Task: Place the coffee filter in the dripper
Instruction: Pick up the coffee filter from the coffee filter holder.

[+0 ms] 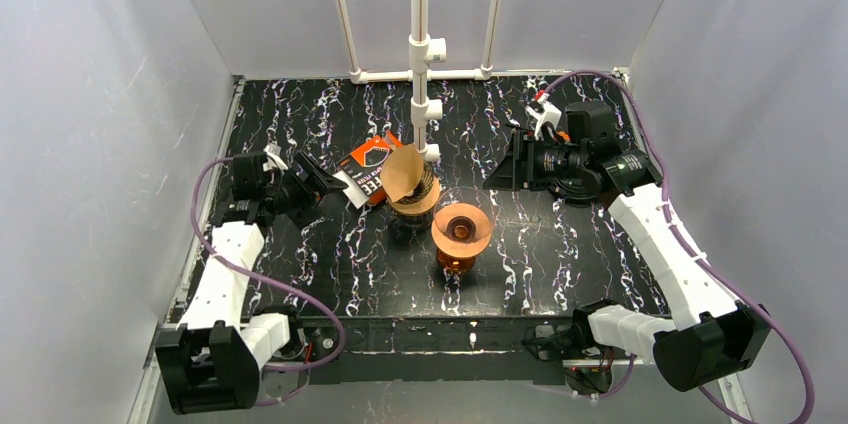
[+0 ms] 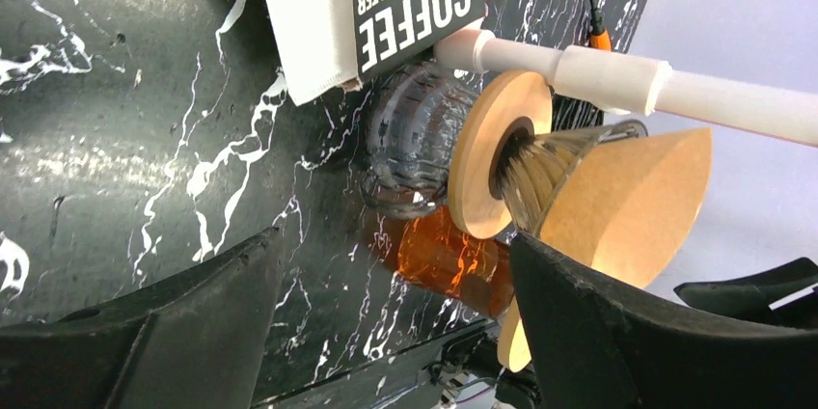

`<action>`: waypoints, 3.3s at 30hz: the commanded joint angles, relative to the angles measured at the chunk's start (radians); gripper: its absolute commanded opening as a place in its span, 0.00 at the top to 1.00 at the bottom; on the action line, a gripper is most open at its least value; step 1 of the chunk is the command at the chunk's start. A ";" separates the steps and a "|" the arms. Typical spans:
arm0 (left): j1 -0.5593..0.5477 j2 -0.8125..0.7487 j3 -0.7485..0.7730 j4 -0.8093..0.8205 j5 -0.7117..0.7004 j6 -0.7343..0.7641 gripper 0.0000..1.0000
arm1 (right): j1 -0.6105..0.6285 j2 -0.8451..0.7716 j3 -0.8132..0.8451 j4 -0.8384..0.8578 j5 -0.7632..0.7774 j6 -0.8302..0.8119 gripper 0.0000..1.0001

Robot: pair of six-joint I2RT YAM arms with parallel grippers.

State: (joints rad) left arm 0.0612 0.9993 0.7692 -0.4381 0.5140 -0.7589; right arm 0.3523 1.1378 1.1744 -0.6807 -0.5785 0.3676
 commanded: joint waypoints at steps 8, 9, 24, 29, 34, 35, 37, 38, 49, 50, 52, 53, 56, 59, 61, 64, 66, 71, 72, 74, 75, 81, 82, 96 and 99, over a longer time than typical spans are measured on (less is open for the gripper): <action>0.011 0.186 -0.145 0.397 0.076 -0.123 0.27 | -0.009 0.002 0.068 0.022 0.018 -0.016 0.32; 0.011 0.198 -0.152 0.416 0.071 -0.132 0.29 | -0.008 0.003 0.068 0.023 0.020 -0.017 0.32; 0.012 0.325 -0.183 0.518 0.043 -0.149 0.46 | -0.009 0.043 0.080 0.024 0.031 -0.040 0.32; 0.010 0.365 -0.184 0.535 0.036 -0.151 0.49 | -0.009 0.048 0.080 0.023 0.036 -0.046 0.32; 0.009 0.414 -0.191 0.586 0.039 -0.164 0.50 | -0.009 0.054 0.086 0.023 0.040 -0.048 0.32; 0.011 0.425 -0.191 0.594 0.043 -0.162 0.52 | -0.009 0.055 0.086 0.023 0.040 -0.047 0.32; 0.011 0.442 -0.186 0.602 0.051 -0.158 0.53 | -0.009 0.054 0.087 0.022 0.040 -0.044 0.32; 0.011 0.448 -0.186 0.603 0.052 -0.158 0.54 | -0.009 0.056 0.087 0.023 0.040 -0.043 0.32; 0.010 0.453 -0.196 0.615 0.031 -0.155 0.68 | -0.009 0.066 0.092 0.022 0.034 -0.040 0.32; 0.010 0.455 -0.196 0.616 0.029 -0.158 0.68 | -0.009 0.066 0.094 0.024 0.033 -0.040 0.32; 0.012 0.457 -0.194 0.620 0.026 -0.156 0.70 | -0.009 0.067 0.096 0.024 0.031 -0.038 0.32; 0.011 0.457 -0.193 0.621 0.023 -0.152 0.71 | -0.009 0.066 0.097 0.024 0.031 -0.037 0.32; 0.011 0.461 -0.191 0.621 0.017 -0.148 0.72 | -0.009 0.065 0.097 0.024 0.031 -0.034 0.32; 0.011 0.474 -0.187 0.631 0.018 -0.146 0.69 | -0.010 0.065 0.099 0.022 0.031 -0.034 0.32; 0.011 0.483 -0.184 0.636 0.020 -0.145 0.67 | -0.009 0.064 0.100 0.022 0.030 -0.033 0.32; 0.010 0.495 -0.180 0.653 0.028 -0.150 0.65 | -0.009 0.064 0.101 0.022 0.030 -0.033 0.32; 0.010 0.503 -0.176 0.662 0.030 -0.152 0.65 | -0.009 0.064 0.102 0.023 0.029 -0.033 0.32; 0.010 0.516 -0.171 0.680 0.032 -0.169 0.65 | -0.010 0.064 0.102 0.024 0.025 -0.030 0.32; 0.009 0.517 -0.171 0.686 0.031 -0.175 0.65 | -0.009 0.064 0.102 0.024 0.025 -0.029 0.32; 0.008 0.520 -0.170 0.696 0.032 -0.183 0.65 | -0.010 0.065 0.102 0.023 0.026 -0.028 0.32; 0.007 0.523 -0.168 0.700 0.033 -0.188 0.65 | -0.010 0.064 0.102 0.023 0.026 -0.028 0.32; -0.004 0.540 -0.161 0.721 0.037 -0.200 0.69 | -0.010 0.062 0.097 0.024 0.028 -0.027 0.32; -0.005 0.542 -0.162 0.724 0.037 -0.201 0.70 | -0.010 0.062 0.097 0.024 0.028 -0.027 0.32; -0.008 0.512 -0.187 0.731 0.032 -0.204 1.00 | -0.010 0.050 0.093 0.023 0.031 -0.024 0.32; -0.008 0.497 -0.193 0.731 0.036 -0.200 1.00 | -0.010 0.047 0.093 0.022 0.032 -0.023 0.32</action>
State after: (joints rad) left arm 0.0566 1.5391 0.5850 0.2920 0.5358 -0.9691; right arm 0.3470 1.2037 1.2236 -0.6788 -0.5419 0.3412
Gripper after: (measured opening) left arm 0.007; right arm 0.677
